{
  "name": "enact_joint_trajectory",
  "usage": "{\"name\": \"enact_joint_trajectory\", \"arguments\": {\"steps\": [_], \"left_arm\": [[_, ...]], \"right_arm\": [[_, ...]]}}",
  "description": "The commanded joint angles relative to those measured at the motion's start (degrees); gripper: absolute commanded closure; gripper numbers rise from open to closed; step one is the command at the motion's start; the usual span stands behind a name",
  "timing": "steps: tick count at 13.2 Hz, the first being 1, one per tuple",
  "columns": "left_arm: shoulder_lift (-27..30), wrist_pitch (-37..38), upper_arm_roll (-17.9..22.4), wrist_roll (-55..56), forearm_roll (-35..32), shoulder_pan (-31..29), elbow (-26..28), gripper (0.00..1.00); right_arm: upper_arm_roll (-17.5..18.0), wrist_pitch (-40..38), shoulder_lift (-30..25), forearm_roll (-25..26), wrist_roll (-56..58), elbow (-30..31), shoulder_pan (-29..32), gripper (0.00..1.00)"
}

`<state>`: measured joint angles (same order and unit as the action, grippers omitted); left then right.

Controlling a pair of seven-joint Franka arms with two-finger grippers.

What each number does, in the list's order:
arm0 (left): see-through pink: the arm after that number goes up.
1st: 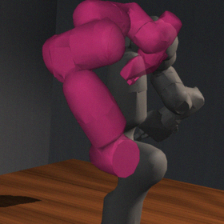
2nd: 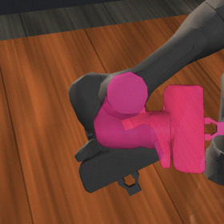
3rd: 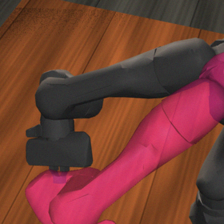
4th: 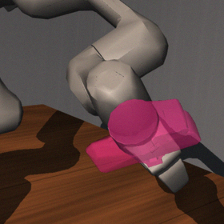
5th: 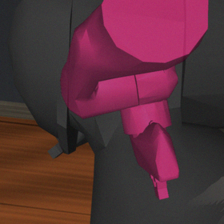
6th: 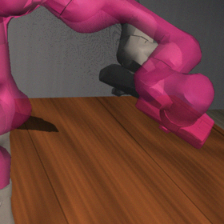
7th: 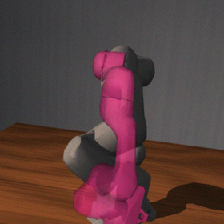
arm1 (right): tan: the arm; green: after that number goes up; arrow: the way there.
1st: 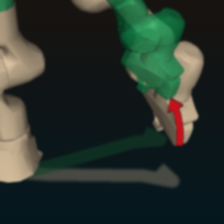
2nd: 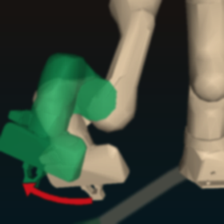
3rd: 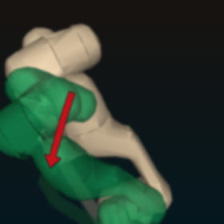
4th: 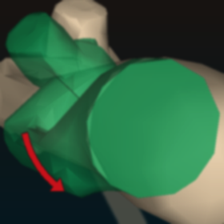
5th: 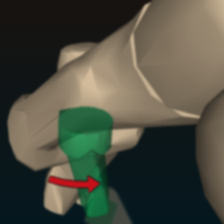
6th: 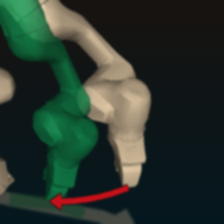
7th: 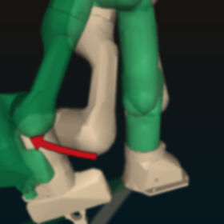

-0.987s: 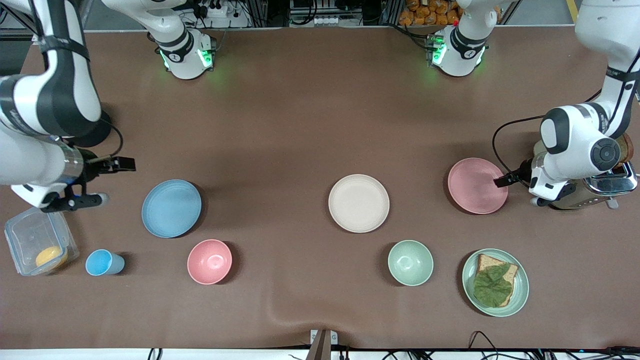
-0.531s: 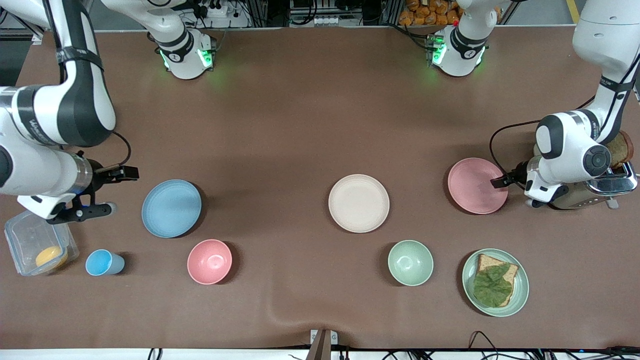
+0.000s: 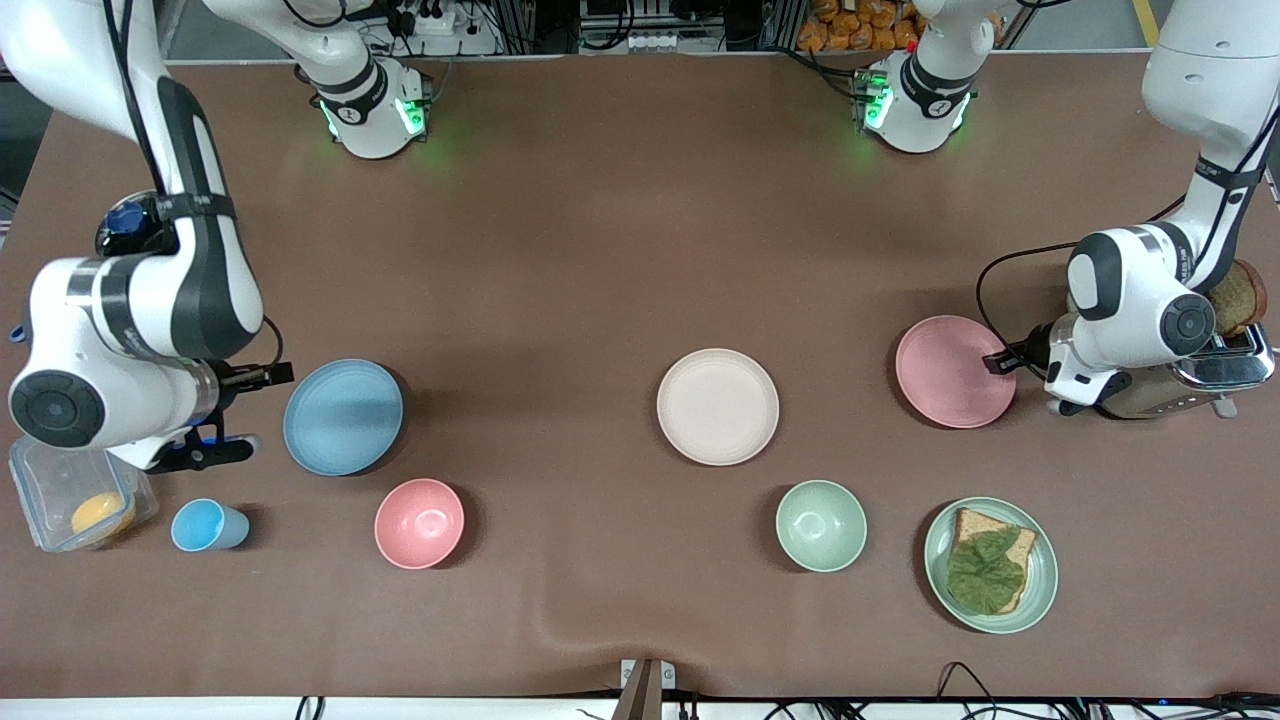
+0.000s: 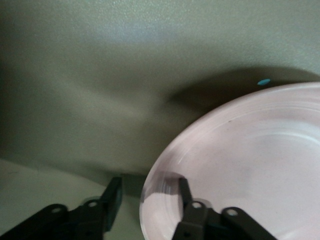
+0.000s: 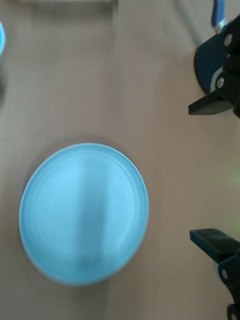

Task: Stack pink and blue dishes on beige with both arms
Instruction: 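Grasp the pink plate rim with the left gripper while the right gripper reaches blue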

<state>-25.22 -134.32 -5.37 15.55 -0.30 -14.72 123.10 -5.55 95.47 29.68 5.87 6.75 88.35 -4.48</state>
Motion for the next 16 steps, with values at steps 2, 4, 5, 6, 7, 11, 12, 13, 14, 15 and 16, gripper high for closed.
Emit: {"name": "enact_joint_trajectory", "arguments": {"steps": [2,4,5,6,7,11,12,13,14,15,16], "left_arm": [[-0.3,-0.7,-0.3,0.7,-1.1,-0.4,-0.2,1.0],[-0.2,-0.7,-0.3,0.3,-1.1,-0.4,-0.2,1.0],[0.0,-0.7,-0.3,0.1,-2.2,-0.5,-0.2,1.0],[0.1,-0.7,-0.3,0.1,-3.7,-0.6,-0.2,1.0],[0.2,-0.8,-0.3,0.1,-4.4,-0.8,-0.2,1.0],[1.8,-1.1,-0.3,-0.3,-4.9,-2.2,-0.2,1.0],[3.1,-0.6,-0.4,-1.1,-4.9,-2.2,-0.3,1.0],[4.3,0.1,-0.7,-1.2,-4.9,-2.2,-0.4,1.0],[5.6,1.7,-1.0,-0.6,-4.9,-1.8,-1.0,1.0],[6.4,3.6,-2.2,-0.2,-4.9,-1.6,-2.6,1.0],[6.6,7.5,-3.8,1.0,-4.8,-1.6,-5.4,1.0]], "right_arm": [[0.6,14.6,0.6,0.4,0.1,9.0,3.7,0.0],[0.7,19.1,3.3,-2.0,0.0,9.6,4.6,0.0],[0.6,19.6,4.3,-7.1,0.1,9.5,5.1,0.0],[0.6,20.0,5.2,-10.7,0.2,9.5,5.3,0.0],[0.6,21.2,6.2,-11.5,0.2,9.5,5.3,0.0],[0.5,25.7,8.0,-11.2,4.1,9.5,6.8,0.0],[0.5,26.3,8.2,-11.3,4.2,9.6,6.9,0.0],[0.5,26.3,8.6,-11.3,4.2,9.6,6.9,0.0],[0.5,26.3,8.8,-11.3,4.1,9.6,6.9,0.0],[0.5,26.6,8.9,-11.4,4.1,9.6,6.9,0.16],[0.5,26.7,8.9,-11.4,4.2,9.6,6.8,0.74]]}}
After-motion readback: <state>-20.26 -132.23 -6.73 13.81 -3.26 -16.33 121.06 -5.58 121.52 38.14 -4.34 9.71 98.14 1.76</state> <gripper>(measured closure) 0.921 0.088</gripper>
